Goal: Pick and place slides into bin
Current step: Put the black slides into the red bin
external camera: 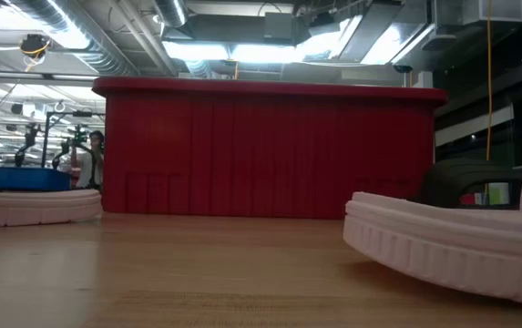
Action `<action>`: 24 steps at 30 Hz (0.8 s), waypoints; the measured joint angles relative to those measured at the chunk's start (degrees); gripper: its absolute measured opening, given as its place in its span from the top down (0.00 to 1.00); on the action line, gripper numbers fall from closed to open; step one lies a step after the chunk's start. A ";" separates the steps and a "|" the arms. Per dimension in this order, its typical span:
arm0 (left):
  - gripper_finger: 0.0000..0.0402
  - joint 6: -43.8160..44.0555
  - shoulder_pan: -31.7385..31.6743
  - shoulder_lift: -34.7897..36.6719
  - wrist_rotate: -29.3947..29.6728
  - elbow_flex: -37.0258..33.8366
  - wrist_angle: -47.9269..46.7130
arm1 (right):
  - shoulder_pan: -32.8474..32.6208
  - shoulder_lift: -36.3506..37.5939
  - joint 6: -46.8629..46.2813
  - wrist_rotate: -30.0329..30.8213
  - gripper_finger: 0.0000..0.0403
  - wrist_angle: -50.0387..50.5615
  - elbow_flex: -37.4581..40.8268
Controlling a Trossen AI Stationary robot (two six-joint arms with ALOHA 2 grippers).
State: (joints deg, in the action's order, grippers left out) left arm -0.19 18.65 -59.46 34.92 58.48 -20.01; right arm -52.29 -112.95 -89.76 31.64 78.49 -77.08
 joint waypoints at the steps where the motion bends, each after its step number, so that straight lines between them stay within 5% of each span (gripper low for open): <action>1: 0.98 0.00 0.00 0.00 0.00 0.00 0.02 | 0.00 0.00 0.00 0.02 0.57 -0.06 0.40; 24: 0.99 2.03 0.00 0.00 0.04 0.00 0.06 | 0.59 0.00 -0.02 0.39 0.57 -3.67 7.16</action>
State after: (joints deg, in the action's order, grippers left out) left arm 1.85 18.65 -59.46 34.96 58.48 -19.94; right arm -51.70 -112.95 -89.78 32.03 74.82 -69.92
